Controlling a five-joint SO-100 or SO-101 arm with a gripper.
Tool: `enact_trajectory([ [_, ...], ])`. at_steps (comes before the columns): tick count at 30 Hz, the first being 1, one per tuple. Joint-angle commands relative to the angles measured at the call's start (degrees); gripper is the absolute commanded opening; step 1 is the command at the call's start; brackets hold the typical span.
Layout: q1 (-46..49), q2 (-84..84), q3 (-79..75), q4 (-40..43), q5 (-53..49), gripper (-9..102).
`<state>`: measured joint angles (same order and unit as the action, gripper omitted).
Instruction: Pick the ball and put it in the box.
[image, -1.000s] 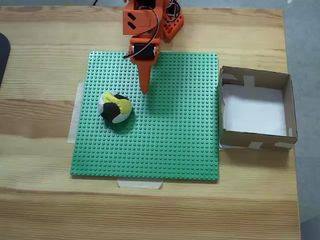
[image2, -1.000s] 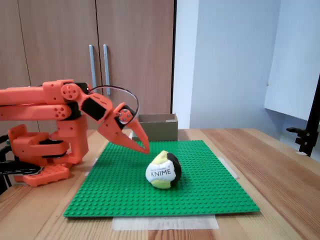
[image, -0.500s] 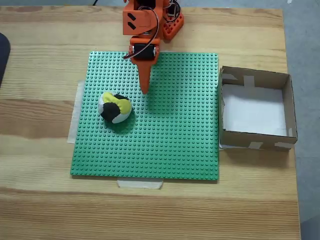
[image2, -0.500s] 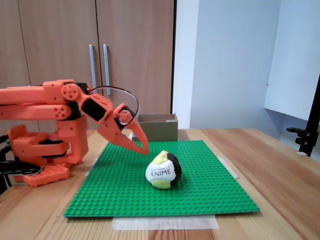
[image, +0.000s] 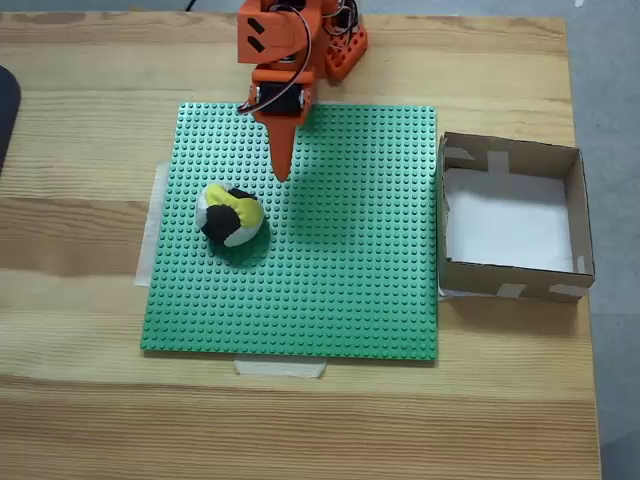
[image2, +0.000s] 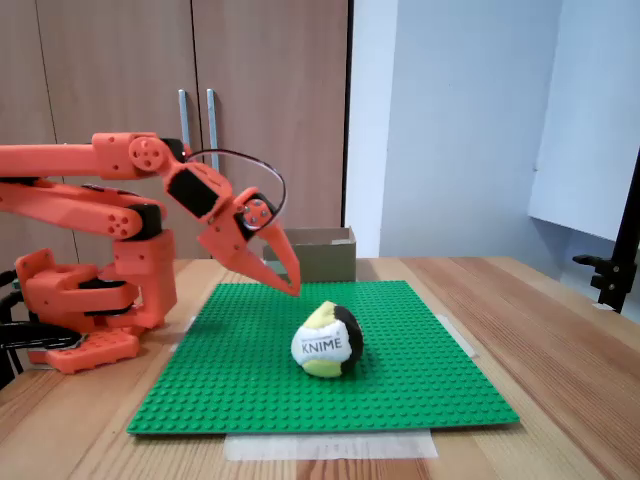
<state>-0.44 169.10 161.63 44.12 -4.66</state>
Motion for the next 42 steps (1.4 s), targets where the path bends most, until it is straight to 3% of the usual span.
enact_trajectory([
  [1, 1.23, -4.31, -7.56, 1.32, -1.58, -1],
  [34, 12.22, -40.52, -41.13, 21.01, -0.35, -1],
  [42, 13.62, -44.91, -44.47, 23.20, -1.85, 8],
])
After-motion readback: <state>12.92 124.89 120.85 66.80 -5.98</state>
